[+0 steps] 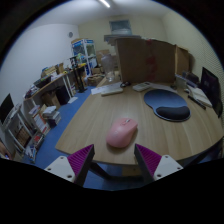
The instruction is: Arrange mouse
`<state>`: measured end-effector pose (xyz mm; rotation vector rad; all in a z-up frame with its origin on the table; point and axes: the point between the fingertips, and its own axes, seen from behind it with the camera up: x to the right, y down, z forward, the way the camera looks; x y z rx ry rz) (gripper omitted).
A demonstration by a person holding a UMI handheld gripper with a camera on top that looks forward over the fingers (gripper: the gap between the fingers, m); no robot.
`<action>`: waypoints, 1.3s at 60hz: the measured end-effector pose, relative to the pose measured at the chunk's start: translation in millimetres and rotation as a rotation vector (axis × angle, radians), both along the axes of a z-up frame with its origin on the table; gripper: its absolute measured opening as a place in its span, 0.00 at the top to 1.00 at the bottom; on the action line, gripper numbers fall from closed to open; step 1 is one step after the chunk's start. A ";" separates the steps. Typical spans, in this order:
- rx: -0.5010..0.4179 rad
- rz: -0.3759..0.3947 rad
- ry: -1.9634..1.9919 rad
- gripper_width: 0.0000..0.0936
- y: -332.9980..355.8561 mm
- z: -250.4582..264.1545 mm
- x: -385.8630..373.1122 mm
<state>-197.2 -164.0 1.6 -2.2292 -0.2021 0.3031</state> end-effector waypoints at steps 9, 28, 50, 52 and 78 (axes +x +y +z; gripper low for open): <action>0.045 -0.046 -0.056 0.12 34.6 -12.4 -1.0; 0.105 -0.210 -0.115 0.39 100.6 -15.6 6.2; -0.066 -0.276 -0.155 0.61 105.6 -21.0 3.5; -0.080 -0.253 -0.157 0.63 105.0 -20.4 -1.5; 0.411 -0.094 -0.081 0.63 258.2 253.1 83.2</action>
